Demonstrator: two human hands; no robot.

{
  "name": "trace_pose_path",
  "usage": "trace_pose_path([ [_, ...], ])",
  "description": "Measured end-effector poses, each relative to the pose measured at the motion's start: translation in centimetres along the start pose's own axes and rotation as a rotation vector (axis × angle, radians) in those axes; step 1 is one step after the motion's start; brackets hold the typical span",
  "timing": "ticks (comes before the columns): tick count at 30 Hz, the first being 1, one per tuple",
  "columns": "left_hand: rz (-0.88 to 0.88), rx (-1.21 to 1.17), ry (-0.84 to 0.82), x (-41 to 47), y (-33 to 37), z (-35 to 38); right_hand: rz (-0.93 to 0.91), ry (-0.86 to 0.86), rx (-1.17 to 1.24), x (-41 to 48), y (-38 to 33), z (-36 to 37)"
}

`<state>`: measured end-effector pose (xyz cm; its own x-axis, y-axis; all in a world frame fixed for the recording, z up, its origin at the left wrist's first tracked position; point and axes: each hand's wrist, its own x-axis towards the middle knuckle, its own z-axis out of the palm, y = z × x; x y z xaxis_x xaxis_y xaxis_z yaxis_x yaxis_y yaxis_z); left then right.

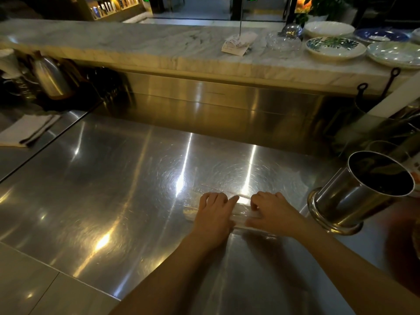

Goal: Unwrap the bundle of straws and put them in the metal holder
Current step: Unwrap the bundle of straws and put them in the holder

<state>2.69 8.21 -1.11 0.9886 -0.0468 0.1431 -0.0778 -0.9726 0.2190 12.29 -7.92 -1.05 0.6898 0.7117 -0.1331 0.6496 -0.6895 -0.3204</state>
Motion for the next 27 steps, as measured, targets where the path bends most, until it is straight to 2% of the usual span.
trace_pose_path([
  [2, 0.023, 0.016, -0.002, -0.3, 0.2, 0.0, 0.075, 0.015, 0.198, 0.0, -0.1, -0.8],
  [4, 0.031, -0.003, 0.032, -0.7, 0.6, -0.3, 0.145, 0.068, 0.295, 0.3, 0.2, -1.4],
  [12, 0.077, 0.046, 0.149, -1.3, 0.9, -0.1, 0.348, -0.074, 0.13, 1.9, 1.0, -1.1],
  [17, 0.084, 0.057, 0.167, -1.5, 0.8, 0.7, 0.354, -0.187, 0.039, 2.4, 0.5, -0.9],
  [20, 0.08, 0.056, 0.138, -1.6, 0.8, 0.7, 0.295, -0.232, 0.021, 2.5, -0.1, -1.2],
  [23, 0.088, 0.107, 0.101, -1.7, 0.7, 0.6, 0.263, -0.198, 0.038, 2.4, -0.9, -2.1],
  [27, 0.107, 0.021, 0.085, -1.7, 0.8, 0.0, 0.252, -0.101, 0.216, 2.3, -1.5, -3.7],
])
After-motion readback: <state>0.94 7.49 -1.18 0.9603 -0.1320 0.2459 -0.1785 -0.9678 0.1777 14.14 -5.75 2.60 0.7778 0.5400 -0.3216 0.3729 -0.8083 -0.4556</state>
